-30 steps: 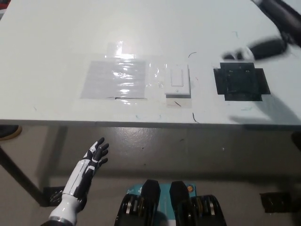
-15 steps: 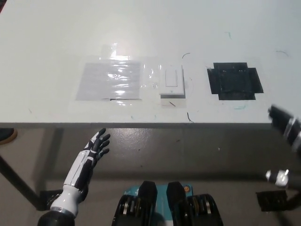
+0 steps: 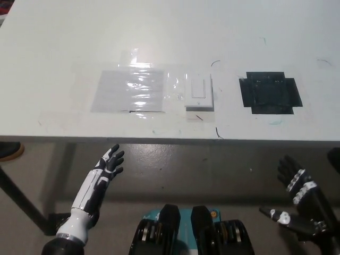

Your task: A white switch is kept at the centre of the table close to the robot and the robot uses its right hand to press it to turn it on

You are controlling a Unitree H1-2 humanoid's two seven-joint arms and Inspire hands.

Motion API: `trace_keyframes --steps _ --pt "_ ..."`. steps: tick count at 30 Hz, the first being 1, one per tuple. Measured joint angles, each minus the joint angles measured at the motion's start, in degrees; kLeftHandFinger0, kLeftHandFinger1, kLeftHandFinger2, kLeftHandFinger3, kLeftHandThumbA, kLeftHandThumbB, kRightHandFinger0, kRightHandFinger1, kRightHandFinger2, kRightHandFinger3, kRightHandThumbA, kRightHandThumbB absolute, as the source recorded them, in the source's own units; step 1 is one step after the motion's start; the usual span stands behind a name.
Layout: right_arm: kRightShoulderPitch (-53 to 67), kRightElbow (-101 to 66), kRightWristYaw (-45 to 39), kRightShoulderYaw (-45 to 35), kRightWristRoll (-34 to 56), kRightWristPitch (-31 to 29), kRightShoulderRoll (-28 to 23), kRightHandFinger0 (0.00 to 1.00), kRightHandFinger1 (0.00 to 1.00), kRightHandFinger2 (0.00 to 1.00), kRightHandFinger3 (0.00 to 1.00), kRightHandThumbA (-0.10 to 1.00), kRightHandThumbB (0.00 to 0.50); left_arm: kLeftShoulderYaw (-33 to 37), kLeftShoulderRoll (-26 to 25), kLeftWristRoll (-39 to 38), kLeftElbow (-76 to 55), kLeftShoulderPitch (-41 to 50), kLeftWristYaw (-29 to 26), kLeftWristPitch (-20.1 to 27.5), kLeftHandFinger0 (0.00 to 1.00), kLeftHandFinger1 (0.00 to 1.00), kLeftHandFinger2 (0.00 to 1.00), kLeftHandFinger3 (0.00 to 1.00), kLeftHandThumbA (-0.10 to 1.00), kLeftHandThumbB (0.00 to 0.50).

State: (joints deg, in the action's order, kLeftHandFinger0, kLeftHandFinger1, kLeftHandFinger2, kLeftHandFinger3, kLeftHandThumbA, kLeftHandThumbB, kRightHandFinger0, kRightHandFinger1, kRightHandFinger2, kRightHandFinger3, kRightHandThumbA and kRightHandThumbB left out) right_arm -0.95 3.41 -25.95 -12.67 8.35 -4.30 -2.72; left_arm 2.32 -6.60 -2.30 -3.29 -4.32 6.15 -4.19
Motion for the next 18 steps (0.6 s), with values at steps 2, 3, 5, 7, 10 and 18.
trace_keyframes --steps 2,3,5,7,10,18 --pt "-0.1 2.2 0.8 0.6 -0.3 -1.2 0.0 1.0 1.0 1.0 1.0 1.0 0.163 0.0 -0.2 0.0 0.0 0.0 0.0 -0.1 1.0 1.0 1.0 1.0 0.92 0.027" --pt "-0.2 2.7 1.2 0.8 -0.4 -1.6 -0.1 1.0 1.0 1.0 1.0 1.0 0.162 0.0 -0.3 0.0 0.0 -0.1 0.0 -0.1 1.0 1.0 1.0 1.0 0.92 0.018" --pt "-0.3 3.4 2.1 1.1 -0.5 -2.5 -0.2 1.0 1.0 1.0 1.0 1.0 0.172 0.0 -0.4 0.0 0.0 -0.1 0.0 -0.2 1.0 1.0 1.0 1.0 0.92 0.01" --pt "-0.6 3.9 2.9 1.4 -0.6 -3.2 -0.4 1.0 1.0 1.0 1.0 1.0 0.18 0.0 -0.5 0.0 0.0 -0.2 0.0 -0.2 1.0 1.0 1.0 1.0 0.91 0.012" --pt "-0.6 4.0 3.7 2.0 -0.8 -4.0 -0.8 1.0 1.0 1.0 1.0 1.0 0.17 0.0 -0.4 0.0 0.0 -0.3 0.0 -0.2 1.0 1.0 1.0 1.0 0.89 0.003" --pt "-0.8 4.3 5.5 2.8 -0.9 -5.4 -1.3 1.0 1.0 1.0 1.0 1.0 0.164 0.0 -0.4 0.0 0.0 -0.3 0.0 -0.2 1.0 1.0 1.0 1.0 0.87 0.0"
